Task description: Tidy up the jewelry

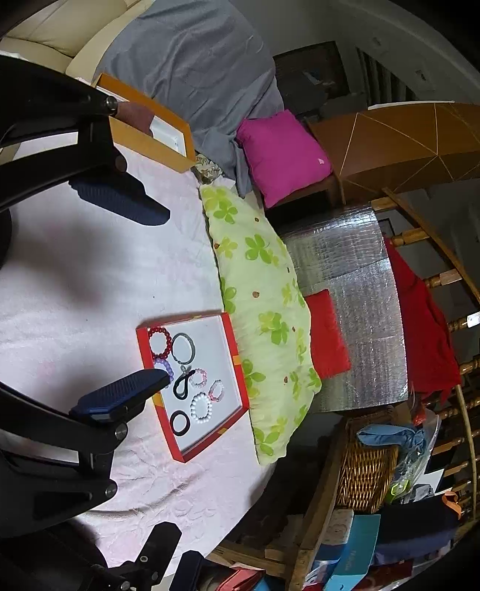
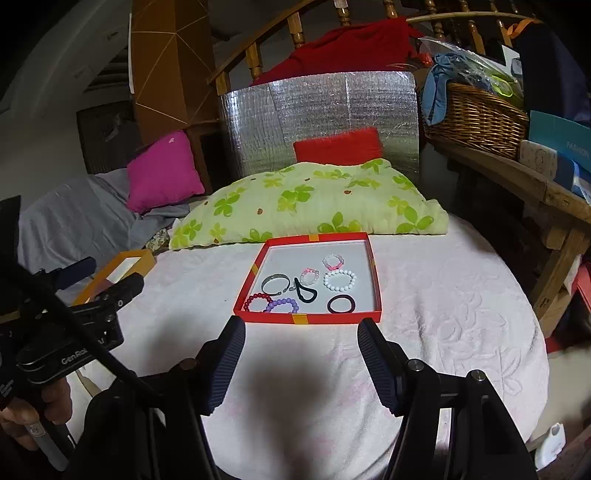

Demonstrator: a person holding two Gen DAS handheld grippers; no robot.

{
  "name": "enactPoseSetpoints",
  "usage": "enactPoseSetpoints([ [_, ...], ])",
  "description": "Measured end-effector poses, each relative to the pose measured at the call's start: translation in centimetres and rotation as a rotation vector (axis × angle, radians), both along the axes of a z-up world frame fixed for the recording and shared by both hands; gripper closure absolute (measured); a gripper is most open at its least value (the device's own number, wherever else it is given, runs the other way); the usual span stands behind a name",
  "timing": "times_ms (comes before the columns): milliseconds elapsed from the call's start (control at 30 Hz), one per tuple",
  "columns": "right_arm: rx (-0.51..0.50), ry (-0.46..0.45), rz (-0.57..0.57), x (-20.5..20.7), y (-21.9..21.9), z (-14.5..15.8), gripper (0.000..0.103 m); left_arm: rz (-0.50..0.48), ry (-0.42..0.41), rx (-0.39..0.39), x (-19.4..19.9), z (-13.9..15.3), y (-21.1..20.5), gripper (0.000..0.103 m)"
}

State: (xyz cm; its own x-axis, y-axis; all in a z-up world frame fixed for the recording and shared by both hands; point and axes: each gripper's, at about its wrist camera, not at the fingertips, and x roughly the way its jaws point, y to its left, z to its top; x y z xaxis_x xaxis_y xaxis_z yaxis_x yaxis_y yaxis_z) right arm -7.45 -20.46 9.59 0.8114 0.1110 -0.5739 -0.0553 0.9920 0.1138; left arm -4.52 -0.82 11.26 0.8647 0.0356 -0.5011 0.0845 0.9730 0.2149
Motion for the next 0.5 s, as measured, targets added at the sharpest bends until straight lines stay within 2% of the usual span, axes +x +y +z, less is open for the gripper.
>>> enactPoseSetpoints([
  [500,0.001,0.01,-0.01,-0.09,0.6,-0.57,0.035,0.014,-0.002,-0.007,-0.79,-0.02,0.17,0.022],
])
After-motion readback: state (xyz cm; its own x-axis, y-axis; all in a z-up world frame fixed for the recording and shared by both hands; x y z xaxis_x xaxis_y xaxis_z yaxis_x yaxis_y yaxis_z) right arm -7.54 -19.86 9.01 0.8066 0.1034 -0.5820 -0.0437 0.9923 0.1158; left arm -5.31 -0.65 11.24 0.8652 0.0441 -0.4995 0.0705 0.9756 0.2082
